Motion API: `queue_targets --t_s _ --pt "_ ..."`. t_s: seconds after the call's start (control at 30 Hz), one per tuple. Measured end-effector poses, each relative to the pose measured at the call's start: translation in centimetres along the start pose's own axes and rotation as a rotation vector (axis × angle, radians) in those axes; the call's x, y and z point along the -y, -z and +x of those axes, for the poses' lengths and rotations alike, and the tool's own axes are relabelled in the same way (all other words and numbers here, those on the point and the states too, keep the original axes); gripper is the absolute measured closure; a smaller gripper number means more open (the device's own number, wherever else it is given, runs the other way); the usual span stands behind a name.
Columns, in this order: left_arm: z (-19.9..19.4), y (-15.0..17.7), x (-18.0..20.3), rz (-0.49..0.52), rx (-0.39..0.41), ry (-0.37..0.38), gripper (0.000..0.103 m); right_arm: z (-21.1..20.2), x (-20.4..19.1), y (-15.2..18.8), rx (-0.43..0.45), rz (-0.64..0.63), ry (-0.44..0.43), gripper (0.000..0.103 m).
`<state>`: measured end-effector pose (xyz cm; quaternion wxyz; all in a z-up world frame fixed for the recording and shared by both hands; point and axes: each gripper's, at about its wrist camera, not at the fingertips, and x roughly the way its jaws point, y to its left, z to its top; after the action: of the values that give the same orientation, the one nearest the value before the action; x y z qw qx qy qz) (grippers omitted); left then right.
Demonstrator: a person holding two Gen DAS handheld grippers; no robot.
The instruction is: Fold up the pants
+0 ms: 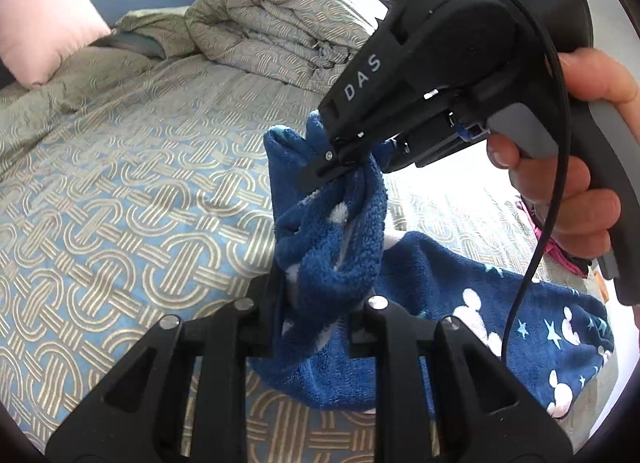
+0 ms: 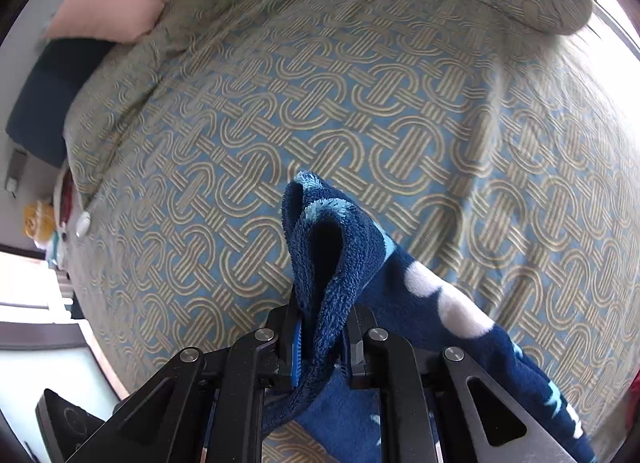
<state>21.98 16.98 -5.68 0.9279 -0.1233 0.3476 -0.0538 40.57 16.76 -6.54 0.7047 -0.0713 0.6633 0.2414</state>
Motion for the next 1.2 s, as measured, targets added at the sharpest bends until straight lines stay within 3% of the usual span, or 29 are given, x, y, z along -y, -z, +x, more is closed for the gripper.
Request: queue_targets --t_s 0.17,0.4,0.97,1.2 --pt "-0.8 -0.2 1.5 0.064 0.015 0.005 0.080 -2.1 1.2 1.0 0.037 0.027 -0.043 0.090" --pt "-2.7 -0.9 3.7 0.089 0.028 0.069 0.080 -5.9 2.9 3.4 0.107 0.053 -0.104 0.090" --pt "-6.6 -1.3 14.0 0.343 0.092 0.168 0.080 -16.7 11.2 12.4 0.307 0.176 -0.211 0.090" --pt "-7.7 -1.8 15.9 0.367 0.075 0.218 0.080 -18.7 13.2 15.0 0.363 0.216 -0.239 0.090"
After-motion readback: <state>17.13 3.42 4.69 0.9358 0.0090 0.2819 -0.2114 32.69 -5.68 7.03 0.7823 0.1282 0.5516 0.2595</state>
